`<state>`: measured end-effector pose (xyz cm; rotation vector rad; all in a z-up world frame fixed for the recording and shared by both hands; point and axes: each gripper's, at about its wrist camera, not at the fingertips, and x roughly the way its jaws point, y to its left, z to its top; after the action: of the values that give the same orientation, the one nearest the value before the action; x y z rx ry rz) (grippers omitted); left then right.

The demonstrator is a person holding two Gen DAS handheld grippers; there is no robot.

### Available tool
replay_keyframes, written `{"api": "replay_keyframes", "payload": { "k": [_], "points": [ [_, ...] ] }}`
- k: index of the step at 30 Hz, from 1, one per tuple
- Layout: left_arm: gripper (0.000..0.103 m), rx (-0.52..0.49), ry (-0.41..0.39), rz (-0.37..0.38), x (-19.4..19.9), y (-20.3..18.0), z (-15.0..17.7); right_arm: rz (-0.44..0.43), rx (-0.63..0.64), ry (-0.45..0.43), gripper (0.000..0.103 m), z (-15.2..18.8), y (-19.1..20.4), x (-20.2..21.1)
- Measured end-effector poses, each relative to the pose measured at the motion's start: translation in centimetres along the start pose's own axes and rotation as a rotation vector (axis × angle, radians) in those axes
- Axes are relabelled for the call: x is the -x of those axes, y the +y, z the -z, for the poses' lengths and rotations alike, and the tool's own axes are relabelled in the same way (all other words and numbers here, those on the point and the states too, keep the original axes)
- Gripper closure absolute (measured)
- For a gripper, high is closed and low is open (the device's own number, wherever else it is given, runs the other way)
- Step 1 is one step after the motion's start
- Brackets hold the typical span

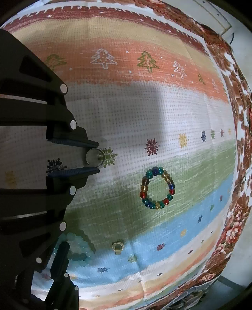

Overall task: Organize jewelry
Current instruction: 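Close left tool on the silver ring while right tool closes on the aqua bracelet, then carry the ring in left tool while right tool carries the aqua bracelet to the tin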

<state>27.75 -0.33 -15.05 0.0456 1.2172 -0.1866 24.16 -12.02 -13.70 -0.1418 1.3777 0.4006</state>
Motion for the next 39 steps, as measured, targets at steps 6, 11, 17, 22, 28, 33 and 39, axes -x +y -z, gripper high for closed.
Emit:
{"api": "replay_keyframes", "payload": {
  "k": [6,11,17,22,28,33,39],
  "points": [
    [0.083,0.007,-0.016,0.001,0.8,-0.1,-0.1,0.004,0.001,-0.028,0.090,0.6,-1.0,1.3],
    [0.083,0.013,-0.032,0.004,1.7,-0.1,-0.3,-0.002,-0.012,-0.049,0.090,1.1,-1.6,2.3],
    [0.083,0.020,-0.058,0.013,3.2,-0.3,-0.2,-0.010,-0.033,-0.103,0.090,1.5,-2.0,4.6],
    [0.083,0.024,-0.075,0.018,4.4,-0.4,0.4,-0.002,-0.049,-0.136,0.090,2.1,-2.1,6.2],
    [0.083,0.031,-0.090,0.011,5.8,-0.7,1.5,0.001,-0.056,-0.173,0.090,3.1,-2.0,7.9],
    [0.083,0.034,-0.120,0.025,7.8,-1.1,2.6,-0.005,-0.072,-0.207,0.090,4.2,-2.1,9.5],
    [0.083,0.023,-0.165,0.038,10.5,-1.9,4.1,-0.015,-0.087,-0.260,0.090,5.5,-2.0,12.0]
  ]
}}
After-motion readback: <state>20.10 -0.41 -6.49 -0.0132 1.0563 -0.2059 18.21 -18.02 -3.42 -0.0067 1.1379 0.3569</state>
